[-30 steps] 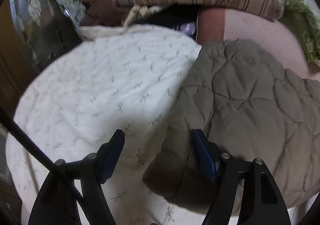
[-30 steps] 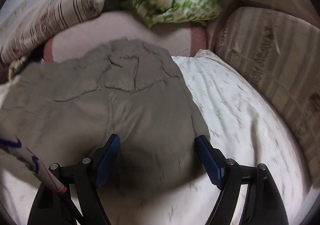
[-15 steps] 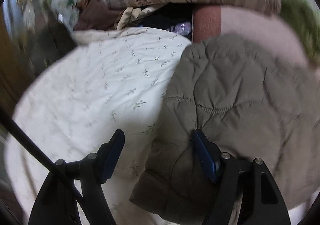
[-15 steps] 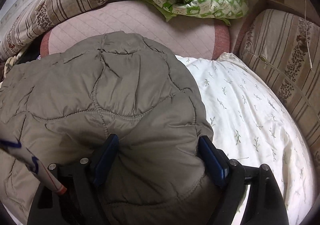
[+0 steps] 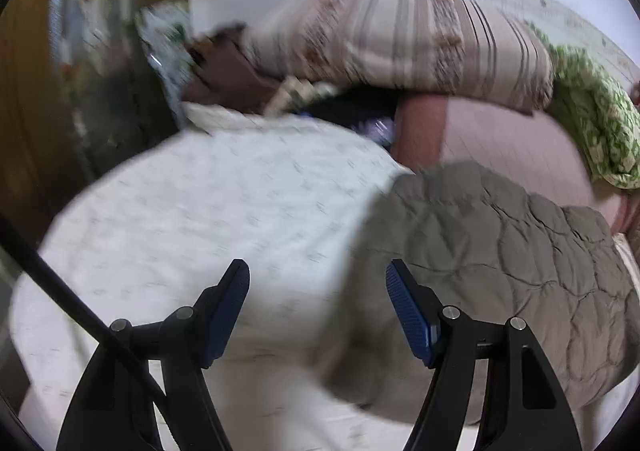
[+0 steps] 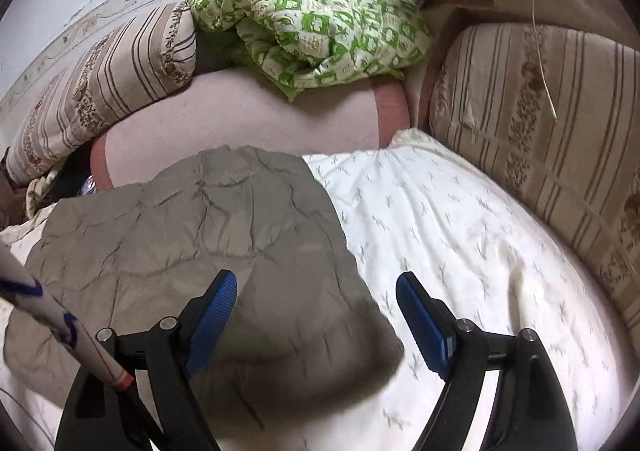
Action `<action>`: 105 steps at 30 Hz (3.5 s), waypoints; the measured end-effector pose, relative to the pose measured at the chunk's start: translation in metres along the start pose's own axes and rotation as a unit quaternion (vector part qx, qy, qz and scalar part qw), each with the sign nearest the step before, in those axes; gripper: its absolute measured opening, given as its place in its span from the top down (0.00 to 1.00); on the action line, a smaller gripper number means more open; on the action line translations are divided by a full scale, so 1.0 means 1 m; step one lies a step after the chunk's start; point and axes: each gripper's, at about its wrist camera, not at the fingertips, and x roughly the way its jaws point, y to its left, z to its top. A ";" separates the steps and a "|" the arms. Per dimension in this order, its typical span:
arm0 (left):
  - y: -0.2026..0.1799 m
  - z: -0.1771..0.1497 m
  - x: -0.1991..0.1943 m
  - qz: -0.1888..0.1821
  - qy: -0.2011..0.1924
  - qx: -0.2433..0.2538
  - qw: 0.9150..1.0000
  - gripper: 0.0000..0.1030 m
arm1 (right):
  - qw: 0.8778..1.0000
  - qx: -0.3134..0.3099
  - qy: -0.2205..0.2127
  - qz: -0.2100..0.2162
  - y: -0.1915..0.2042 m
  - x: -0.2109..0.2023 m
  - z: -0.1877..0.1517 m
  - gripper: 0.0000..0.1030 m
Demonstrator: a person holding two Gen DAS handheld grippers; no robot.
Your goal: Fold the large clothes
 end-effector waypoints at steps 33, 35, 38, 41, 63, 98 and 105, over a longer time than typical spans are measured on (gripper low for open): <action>-0.006 0.002 0.114 -0.282 0.188 -0.118 0.934 0.23 | 0.978 0.117 0.125 0.121 -0.090 0.073 0.022 0.14; -0.021 0.003 0.135 -0.302 0.202 -0.092 0.927 0.23 | 0.971 0.123 0.145 0.142 -0.088 0.100 0.025 0.14; -0.059 -0.007 0.162 -0.310 0.234 -0.013 0.921 0.17 | 0.959 0.115 0.179 0.188 -0.078 0.136 0.031 0.13; -0.076 -0.016 0.181 -0.296 0.269 0.000 0.916 0.07 | 0.942 0.099 0.215 0.238 -0.066 0.167 0.031 0.13; -0.091 0.006 0.139 -0.202 0.156 -0.026 0.967 0.25 | 0.974 0.093 0.131 0.162 -0.060 0.133 0.054 0.27; -0.069 0.003 -0.107 -0.131 -0.080 0.037 0.987 0.20 | 0.996 -0.016 -0.010 0.082 0.033 -0.085 -0.030 0.32; -0.016 -0.033 -0.213 -0.102 -0.109 0.048 0.988 0.20 | 0.996 -0.044 -0.010 0.082 0.028 -0.140 -0.090 0.26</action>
